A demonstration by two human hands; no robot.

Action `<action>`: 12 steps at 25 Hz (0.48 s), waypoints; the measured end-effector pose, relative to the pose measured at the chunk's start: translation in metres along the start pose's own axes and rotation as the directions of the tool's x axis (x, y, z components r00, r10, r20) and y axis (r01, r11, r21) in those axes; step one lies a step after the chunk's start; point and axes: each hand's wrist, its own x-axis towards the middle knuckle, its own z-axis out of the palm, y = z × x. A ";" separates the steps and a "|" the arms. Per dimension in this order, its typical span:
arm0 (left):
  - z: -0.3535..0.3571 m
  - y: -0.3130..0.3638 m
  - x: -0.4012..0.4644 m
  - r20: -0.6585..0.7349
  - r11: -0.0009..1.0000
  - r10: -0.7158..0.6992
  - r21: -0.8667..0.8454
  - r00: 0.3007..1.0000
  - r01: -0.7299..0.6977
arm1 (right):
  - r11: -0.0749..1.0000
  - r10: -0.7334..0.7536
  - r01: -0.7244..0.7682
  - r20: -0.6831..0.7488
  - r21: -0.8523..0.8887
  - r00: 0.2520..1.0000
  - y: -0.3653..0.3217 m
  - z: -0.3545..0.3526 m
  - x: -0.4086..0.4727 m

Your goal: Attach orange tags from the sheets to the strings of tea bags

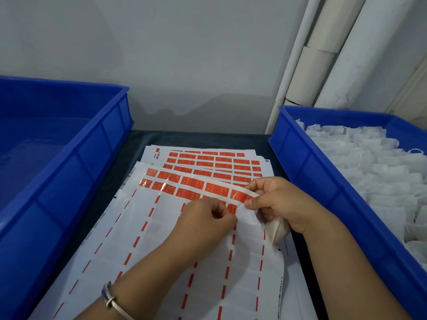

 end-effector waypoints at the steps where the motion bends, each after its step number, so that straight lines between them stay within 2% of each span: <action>1: -0.002 0.000 0.000 0.009 1.000 -0.008 -0.006 1.000 0.009 | 1.000 0.002 -0.002 0.011 0.003 1.000 0.000 0.000 0.000; 4: -0.004 0.001 0.000 -0.040 0.998 -0.003 -0.064 0.999 0.000 | 1.000 -0.008 0.007 0.019 0.008 1.000 0.001 -0.001 -0.001; 8: -0.001 0.005 -0.002 -0.150 0.994 0.108 0.038 0.983 -0.103 | 0.998 -0.050 0.050 -0.004 -0.038 0.999 0.002 -0.002 -0.001; 12: -0.001 0.004 0.001 -0.189 0.994 0.105 0.005 0.976 -0.107 | 0.996 -0.066 0.064 -0.022 -0.061 0.998 0.002 0.000 -0.001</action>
